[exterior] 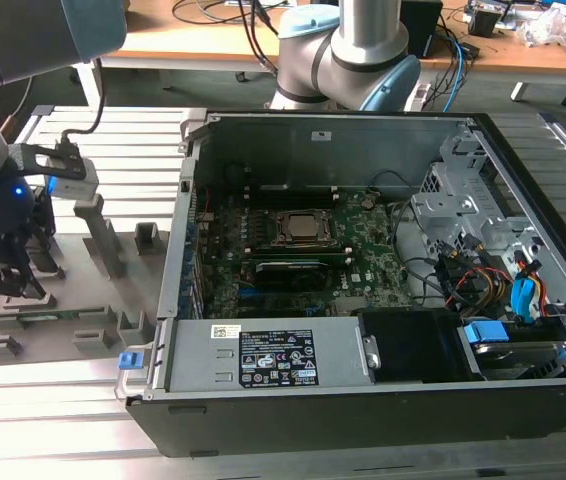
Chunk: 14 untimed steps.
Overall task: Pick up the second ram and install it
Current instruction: 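Pick up the second ram and move it above second insertion slot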
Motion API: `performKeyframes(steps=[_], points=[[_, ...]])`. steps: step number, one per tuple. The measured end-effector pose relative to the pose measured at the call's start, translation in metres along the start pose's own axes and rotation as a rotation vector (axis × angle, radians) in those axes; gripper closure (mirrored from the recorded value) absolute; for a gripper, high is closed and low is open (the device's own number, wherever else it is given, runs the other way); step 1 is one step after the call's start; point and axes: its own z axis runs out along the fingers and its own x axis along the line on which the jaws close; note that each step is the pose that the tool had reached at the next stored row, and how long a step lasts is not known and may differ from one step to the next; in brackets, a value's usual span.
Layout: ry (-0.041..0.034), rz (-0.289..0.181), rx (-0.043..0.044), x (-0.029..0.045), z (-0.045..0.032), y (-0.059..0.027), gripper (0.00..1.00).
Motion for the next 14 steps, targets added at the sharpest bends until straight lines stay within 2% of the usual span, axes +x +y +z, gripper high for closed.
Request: performKeyframes(steps=[14], points=[[0.0, 0.0, 0.0, 0.0002, 0.0113, -0.0004, 0.58]])
